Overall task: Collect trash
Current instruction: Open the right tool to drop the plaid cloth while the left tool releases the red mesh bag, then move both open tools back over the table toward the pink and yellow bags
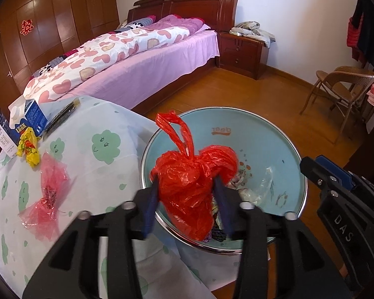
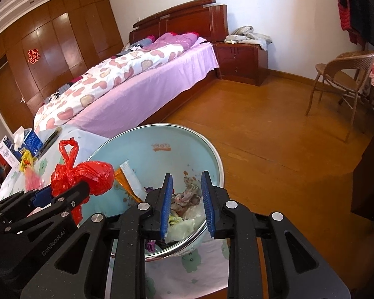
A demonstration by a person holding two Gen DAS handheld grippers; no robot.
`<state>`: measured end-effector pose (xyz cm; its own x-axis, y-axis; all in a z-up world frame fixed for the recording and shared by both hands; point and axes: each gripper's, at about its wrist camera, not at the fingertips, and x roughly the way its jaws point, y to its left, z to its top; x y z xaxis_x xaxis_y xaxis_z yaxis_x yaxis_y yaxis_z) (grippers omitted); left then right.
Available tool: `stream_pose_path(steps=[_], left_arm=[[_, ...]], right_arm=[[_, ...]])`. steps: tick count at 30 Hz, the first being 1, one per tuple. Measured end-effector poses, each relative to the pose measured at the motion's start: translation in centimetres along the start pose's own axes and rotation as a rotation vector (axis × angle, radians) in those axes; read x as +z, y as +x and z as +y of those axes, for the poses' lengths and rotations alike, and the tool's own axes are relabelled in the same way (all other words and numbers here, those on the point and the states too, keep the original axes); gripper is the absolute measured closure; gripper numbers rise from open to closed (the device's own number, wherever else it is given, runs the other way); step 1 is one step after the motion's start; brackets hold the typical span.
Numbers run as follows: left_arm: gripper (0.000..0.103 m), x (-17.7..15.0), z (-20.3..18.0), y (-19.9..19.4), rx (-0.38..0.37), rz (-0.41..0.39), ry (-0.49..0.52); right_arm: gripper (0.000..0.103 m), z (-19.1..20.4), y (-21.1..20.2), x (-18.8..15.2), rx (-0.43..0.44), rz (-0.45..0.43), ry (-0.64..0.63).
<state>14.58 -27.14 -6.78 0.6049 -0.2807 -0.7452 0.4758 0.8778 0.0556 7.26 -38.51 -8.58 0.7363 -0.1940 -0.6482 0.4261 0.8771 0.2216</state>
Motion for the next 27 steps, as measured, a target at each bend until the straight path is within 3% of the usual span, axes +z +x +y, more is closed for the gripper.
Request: stream_pose_path(steps=[4,7,13,21,27], left_arm=[[0.034,0.0,0.5,-0.6,0.006,-0.018,-0.018],[0.025,0.0,1.1,-1.2,0.008,-0.022,-0.04],[0.012,-0.4,2.2,-3.0,0.035,-0.049,-0.05],[0.007,-1.9,4.7,-5.8,0.089,-0.089,-0.067],[0.007,-2.9,6.7,-6.6,0.119,-0.072,-0.107]], right_arm=[[0.073,-0.3,-0.6,0.0,-0.01,-0.016,0.019],[0.06,-0.3,-1.0,0.0,-0.021,-0.035,0.036],[0.059,-0.3,-1.6,0.2,-0.026,-0.044,0.042],[0.055,0.9,-2.6,0.4,-0.014,-0.056,0.012],[0.051,3.0,-3.2,-0.1,-0.002,-0.059,-0.032]])
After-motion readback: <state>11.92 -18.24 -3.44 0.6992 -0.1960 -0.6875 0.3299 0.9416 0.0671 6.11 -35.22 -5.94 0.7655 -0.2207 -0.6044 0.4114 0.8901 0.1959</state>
